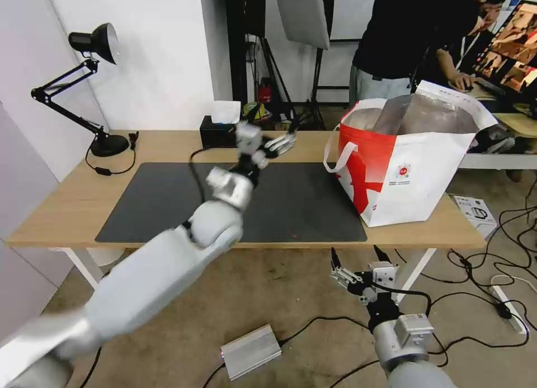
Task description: Pick up the trash from the table and place it into the takeout bag.
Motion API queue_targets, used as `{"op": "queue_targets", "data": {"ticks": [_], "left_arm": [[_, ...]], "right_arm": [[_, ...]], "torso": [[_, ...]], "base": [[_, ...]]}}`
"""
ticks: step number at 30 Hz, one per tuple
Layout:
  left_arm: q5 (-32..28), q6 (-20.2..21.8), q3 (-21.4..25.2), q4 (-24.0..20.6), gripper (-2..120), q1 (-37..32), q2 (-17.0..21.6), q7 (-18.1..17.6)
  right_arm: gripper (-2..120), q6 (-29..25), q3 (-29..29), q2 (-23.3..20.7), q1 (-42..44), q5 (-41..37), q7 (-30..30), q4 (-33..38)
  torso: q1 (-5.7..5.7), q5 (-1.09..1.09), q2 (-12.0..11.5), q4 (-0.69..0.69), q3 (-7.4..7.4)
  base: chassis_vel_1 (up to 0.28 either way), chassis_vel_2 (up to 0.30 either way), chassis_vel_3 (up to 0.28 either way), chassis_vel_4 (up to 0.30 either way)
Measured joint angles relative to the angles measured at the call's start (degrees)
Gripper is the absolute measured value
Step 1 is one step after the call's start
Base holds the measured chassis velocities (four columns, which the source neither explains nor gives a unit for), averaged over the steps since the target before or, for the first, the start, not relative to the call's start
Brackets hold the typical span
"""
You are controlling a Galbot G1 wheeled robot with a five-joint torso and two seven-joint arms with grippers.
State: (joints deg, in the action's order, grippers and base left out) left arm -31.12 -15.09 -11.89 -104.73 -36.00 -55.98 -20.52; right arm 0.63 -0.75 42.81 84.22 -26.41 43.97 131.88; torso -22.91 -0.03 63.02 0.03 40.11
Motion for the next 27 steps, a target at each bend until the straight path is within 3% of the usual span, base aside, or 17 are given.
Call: {"op": "queue_targets", "data": {"ticks": [2, 5, 8, 14, 18, 27], "left_arm": [[2.60, 0.04, 5.08, -3.47, 100, -7.39, 1.48, 0.79], [4.40, -0.05, 7.85, -4.66, 100, -11.41, 1.53, 1.33], [7.29, -0.61, 14.02, -7.11, 100, -19.28, 0.51, 1.85], [10.45, -1.52, 18.19, -9.53, 100, -26.62, -0.94, 2.67], [14.44, -2.98, 21.22, -11.09, 100, -33.87, -4.06, 2.76], [20.90, -5.64, 26.02, -12.59, 100, -42.90, -9.88, 3.18]], "right_arm": [[100, 0.00, 0.00, 0.00, 0.00, 0.00, 0.00, 0.00], [100, 0.00, 0.00, 0.00, 0.00, 0.00, 0.00, 0.00], [100, 0.00, 0.00, 0.00, 0.00, 0.00, 0.00, 0.00], [100, 0.00, 0.00, 0.00, 0.00, 0.00, 0.00, -0.01], [100, 0.00, 0.00, 0.00, 0.00, 0.00, 0.00, 0.00], [100, 0.00, 0.00, 0.00, 0.00, 0.00, 0.00, 0.00]], "torso": [[0.01, 0.02, 0.00, -0.02, -0.01], [0.01, 0.02, 0.00, -0.02, 0.00], [0.00, 0.03, 0.00, -0.03, -0.01], [0.00, 0.03, 0.00, -0.03, -0.01], [0.00, 0.02, 0.00, -0.04, -0.01], [0.01, 0.03, 0.00, -0.03, -0.01]], "base": [[0.000, 0.000, 0.000, 0.000], [0.000, 0.000, 0.000, 0.000], [0.000, 0.000, 0.000, 0.000], [0.000, 0.000, 0.000, 0.000], [0.000, 0.000, 0.000, 0.000], [0.000, 0.000, 0.000, 0.000]]}}
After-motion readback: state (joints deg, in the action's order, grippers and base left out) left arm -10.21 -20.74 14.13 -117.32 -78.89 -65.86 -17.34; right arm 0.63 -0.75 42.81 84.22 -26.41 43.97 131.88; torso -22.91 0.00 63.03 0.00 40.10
